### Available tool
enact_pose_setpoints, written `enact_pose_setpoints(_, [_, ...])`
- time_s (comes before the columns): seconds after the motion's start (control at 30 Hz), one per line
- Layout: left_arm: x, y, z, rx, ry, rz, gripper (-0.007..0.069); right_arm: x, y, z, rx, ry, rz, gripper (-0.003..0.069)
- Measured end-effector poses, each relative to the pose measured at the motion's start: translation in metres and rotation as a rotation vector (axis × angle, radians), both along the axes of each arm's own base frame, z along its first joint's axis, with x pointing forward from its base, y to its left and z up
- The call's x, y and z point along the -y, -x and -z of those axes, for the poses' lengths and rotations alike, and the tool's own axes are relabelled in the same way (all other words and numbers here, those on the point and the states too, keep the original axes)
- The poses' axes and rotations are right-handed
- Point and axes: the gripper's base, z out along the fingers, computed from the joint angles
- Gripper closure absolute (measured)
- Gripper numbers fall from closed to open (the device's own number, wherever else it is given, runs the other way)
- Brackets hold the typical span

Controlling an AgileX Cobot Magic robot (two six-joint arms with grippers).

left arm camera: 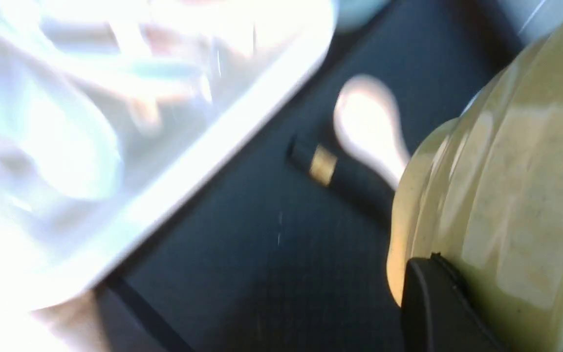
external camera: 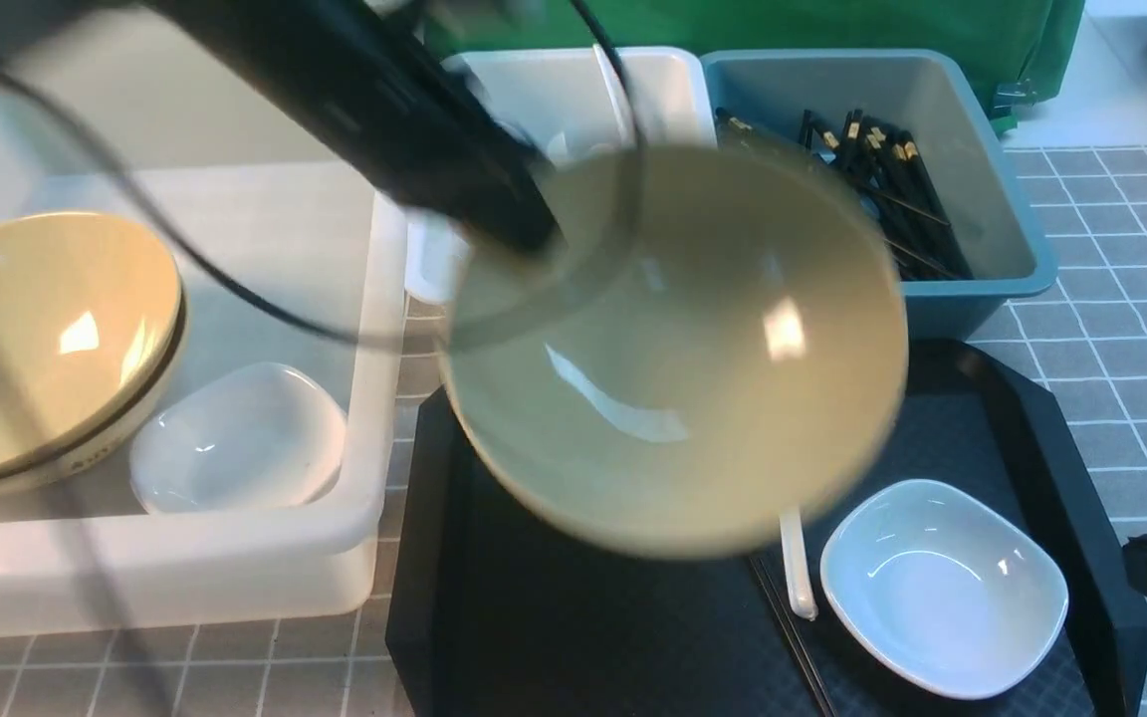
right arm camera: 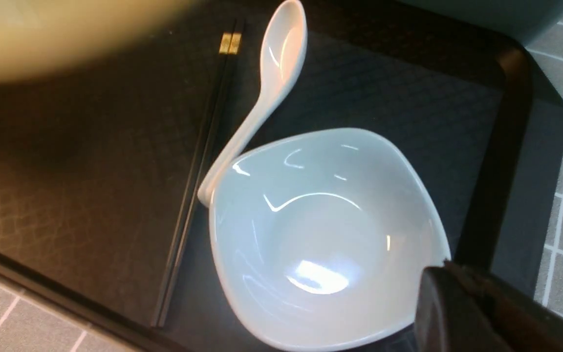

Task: On grey table put chopsticks spoon bowls plates into blue grey white boxes.
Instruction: 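Place the tan bowl onto the bowl stack in the left bin with the left gripper, then reach for and grasp the small white dish on the black tray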

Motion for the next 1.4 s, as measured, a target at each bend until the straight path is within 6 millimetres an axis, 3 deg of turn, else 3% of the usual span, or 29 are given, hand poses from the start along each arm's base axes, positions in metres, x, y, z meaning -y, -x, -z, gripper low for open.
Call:
enact_pose_setpoints(0.07, [-0.046, 0.009, -0.030, 0.078, 0.039, -0.119, 0.0622, 0.000, 0.000, 0.000, 0.000, 0.000, 0.000, 0.0614])
enact_pose_setpoints(0.1, [-0.051, 0.012, -0.035, 0.092, 0.040, -0.131, 0.0622, 0.000, 0.000, 0.000, 0.000, 0.000, 0.000, 0.0614])
enact_pose_setpoints(0.13, [-0.084, 0.019, -0.048, 0.129, 0.032, -0.233, 0.0622, 0.000, 0.000, 0.000, 0.000, 0.000, 0.000, 0.0614])
enact_pose_setpoints(0.23, [-0.145, 0.033, -0.057, 0.148, -0.017, -0.451, 0.0622, 0.000, 0.000, 0.000, 0.000, 0.000, 0.000, 0.0614])
enact_pose_setpoints(0.27, [-0.184, 0.043, -0.053, 0.122, -0.058, -0.612, 0.0622, 0.000, 0.000, 0.000, 0.001, 0.000, 0.000, 0.0614])
enact_pose_setpoints(0.37, [-0.252, 0.061, -0.030, 0.035, -0.112, -0.928, 0.0622, 0.000, 0.000, 0.000, 0.003, -0.001, 0.002, 0.0614])
enact_pose_setpoints(0.47, [-0.287, 0.074, -0.007, -0.009, -0.136, -1.108, 0.0622, 0.000, 0.000, 0.000, 0.005, -0.002, 0.002, 0.0614])
enact_pose_setpoints(0.57, [-0.296, 0.077, 0.015, -0.046, -0.152, -1.179, 0.0622, 0.000, 0.000, 0.000, 0.007, -0.002, 0.003, 0.0613])
enact_pose_setpoints(0.73, [-0.291, 0.074, 0.041, -0.068, -0.142, -1.207, 0.0602, 0.000, 0.000, 0.000, 0.006, -0.003, 0.003, 0.0613])
enact_pose_setpoints(0.83, [-0.288, 0.070, 0.054, -0.049, -0.159, -1.204, 0.0539, 0.000, 0.000, -0.001, 0.006, -0.006, 0.004, 0.0613])
enact_pose_setpoints(0.93, [-0.289, 0.070, 0.060, -0.018, -0.192, -1.197, 0.0384, 0.000, 0.000, -0.001, 0.005, -0.010, 0.005, 0.0613])
enact_pose_setpoints(1.0, [-0.289, 0.070, 0.058, -0.013, -0.190, -1.198, 0.0336, 0.000, 0.000, -0.001, 0.005, -0.011, 0.005, 0.0613])
enact_pose_setpoints(1.07, [-0.284, 0.075, 0.047, 0.020, -0.185, -1.197, 0.0235, 0.000, 0.000, -0.001, 0.005, -0.012, 0.005, 0.0610])
enact_pose_setpoints(1.2, [-0.272, 0.091, 0.011, 0.140, -0.178, -1.204, 0.0188, 0.000, 0.000, -0.001, 0.004, -0.014, 0.005, 0.0594])
enact_pose_setpoints(1.33, [-0.260, 0.105, -0.012, 0.224, -0.167, -1.202, 0.0235, 0.000, 0.000, 0.003, 0.008, -0.020, 0.012, 0.0578])
enact_pose_setpoints(1.4, [-0.257, 0.107, -0.008, 0.223, -0.155, -1.195, 0.0348, 0.000, 0.000, 0.005, 0.008, -0.028, 0.018, 0.0572])
